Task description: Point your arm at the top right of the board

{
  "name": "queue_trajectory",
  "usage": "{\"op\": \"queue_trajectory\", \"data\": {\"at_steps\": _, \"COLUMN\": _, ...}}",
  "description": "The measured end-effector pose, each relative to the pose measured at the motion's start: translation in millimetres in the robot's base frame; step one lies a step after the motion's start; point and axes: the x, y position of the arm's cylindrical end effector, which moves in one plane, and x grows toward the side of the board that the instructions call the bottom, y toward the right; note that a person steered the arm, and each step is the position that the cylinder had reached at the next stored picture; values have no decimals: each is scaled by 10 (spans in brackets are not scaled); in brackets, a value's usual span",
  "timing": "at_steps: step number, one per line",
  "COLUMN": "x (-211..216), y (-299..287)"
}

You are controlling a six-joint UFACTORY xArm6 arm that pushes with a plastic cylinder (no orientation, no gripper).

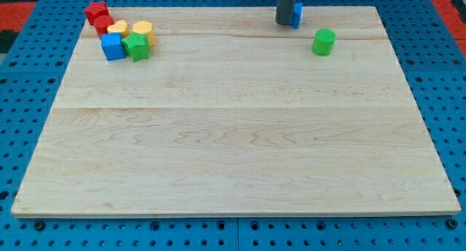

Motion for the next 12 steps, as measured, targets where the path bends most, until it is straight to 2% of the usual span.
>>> {"op": "queue_trajectory", "data": {"at_steps": 2, "x": -112, "y": -338}}
{"op": "queue_trajectory", "data": {"at_steps": 6, "x": -257, "y": -1681}}
{"op": "queue_trajectory", "data": {"at_steps": 12, "x": -258, "y": -1878}}
